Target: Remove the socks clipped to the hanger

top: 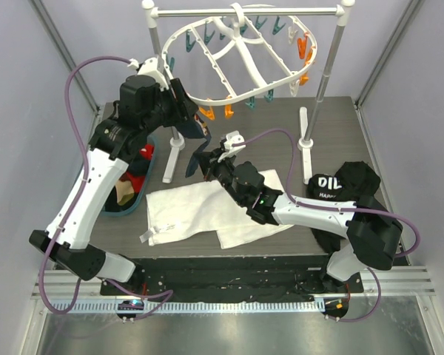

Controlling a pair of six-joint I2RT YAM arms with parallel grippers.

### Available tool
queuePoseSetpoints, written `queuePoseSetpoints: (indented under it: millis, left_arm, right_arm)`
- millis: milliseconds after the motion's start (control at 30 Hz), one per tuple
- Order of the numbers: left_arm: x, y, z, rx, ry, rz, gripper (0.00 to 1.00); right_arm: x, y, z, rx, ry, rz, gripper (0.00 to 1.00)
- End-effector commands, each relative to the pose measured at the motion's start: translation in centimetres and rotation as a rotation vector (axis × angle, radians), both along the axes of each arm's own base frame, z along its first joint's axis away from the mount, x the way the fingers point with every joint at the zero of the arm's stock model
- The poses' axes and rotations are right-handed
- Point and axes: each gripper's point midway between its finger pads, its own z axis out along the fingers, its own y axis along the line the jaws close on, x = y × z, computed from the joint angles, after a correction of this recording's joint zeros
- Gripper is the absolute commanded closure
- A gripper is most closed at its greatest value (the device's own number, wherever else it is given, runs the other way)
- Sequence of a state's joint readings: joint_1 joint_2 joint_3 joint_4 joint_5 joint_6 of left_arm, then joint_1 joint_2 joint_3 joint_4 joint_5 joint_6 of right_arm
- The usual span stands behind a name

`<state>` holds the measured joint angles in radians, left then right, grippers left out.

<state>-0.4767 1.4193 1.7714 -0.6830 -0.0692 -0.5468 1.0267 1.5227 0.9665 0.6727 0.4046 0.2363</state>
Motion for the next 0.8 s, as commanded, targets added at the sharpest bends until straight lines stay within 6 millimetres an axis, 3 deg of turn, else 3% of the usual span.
queuePoseSetpoints:
  millis: [0, 467, 667, 767]
  left_arm:
    - [0.8, 0.4, 2.4, -0.005, -0.068, 0.033, 0.43]
    - [2.0, 0.6, 1.5, 0.039, -0.061, 0.057, 0.57]
    - [2.1, 0.3, 1.4, 0.042, -0.061, 0.048, 0.81]
    - [2.1, 0.3, 1.5, 0.038, -0.064, 0.044, 1.0]
  right_arm:
    - [-0.3, 0.4, 2.8, 0.078, -0.04, 0.014, 0.99]
    - [-0.2, 0.7, 2.8, 0.07, -0.05, 0.018, 0.99]
    - [-0.1, 0.9, 2.8, 0.068, -0.05, 0.019, 0.99]
    - [-0.1, 0.9, 2.8, 0.066, -0.049, 0.019, 0.99]
